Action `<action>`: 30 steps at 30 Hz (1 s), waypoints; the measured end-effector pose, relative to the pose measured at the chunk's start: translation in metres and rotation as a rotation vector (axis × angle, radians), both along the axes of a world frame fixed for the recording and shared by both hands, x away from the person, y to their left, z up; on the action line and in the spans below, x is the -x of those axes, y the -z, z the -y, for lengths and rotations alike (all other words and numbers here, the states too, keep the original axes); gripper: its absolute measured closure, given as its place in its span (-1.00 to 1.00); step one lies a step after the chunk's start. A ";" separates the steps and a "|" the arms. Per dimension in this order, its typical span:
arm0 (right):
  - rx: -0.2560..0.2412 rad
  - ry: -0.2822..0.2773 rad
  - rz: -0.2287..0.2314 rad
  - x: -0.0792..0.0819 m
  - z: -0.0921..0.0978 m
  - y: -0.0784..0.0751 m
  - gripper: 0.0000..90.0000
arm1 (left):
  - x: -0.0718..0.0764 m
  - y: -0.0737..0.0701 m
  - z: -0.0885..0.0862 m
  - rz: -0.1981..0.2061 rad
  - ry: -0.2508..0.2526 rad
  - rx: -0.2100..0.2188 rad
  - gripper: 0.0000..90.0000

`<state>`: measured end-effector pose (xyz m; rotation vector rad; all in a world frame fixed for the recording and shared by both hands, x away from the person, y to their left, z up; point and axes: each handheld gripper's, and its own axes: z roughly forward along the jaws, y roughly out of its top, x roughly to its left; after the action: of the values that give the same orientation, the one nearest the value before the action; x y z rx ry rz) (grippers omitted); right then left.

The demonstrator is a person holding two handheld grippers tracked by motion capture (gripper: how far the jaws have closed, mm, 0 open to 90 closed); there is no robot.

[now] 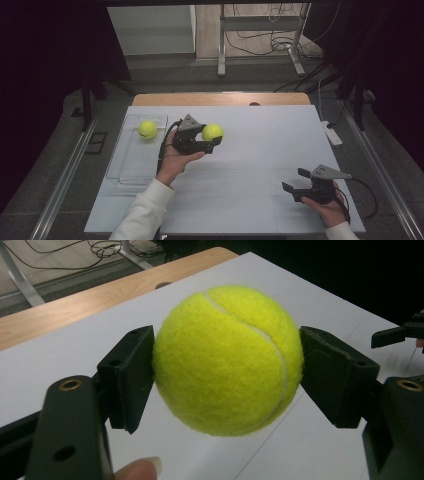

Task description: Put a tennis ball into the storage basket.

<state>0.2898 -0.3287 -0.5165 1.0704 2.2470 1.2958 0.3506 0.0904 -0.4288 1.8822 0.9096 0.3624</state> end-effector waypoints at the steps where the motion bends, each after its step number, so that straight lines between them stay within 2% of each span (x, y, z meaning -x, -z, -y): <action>1: 0.000 0.000 0.001 0.000 0.000 0.000 -0.68 | 0.000 0.000 -0.001 0.001 -0.002 0.002 -0.39; 30: 0.003 -0.001 0.001 0.000 0.000 0.000 -0.68 | 0.003 -0.008 -0.025 0.021 -0.055 0.023 -0.39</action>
<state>0.2896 -0.3289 -0.5165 1.0678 2.2485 1.2932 0.3475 0.1150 -0.4211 1.8322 0.9488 0.4025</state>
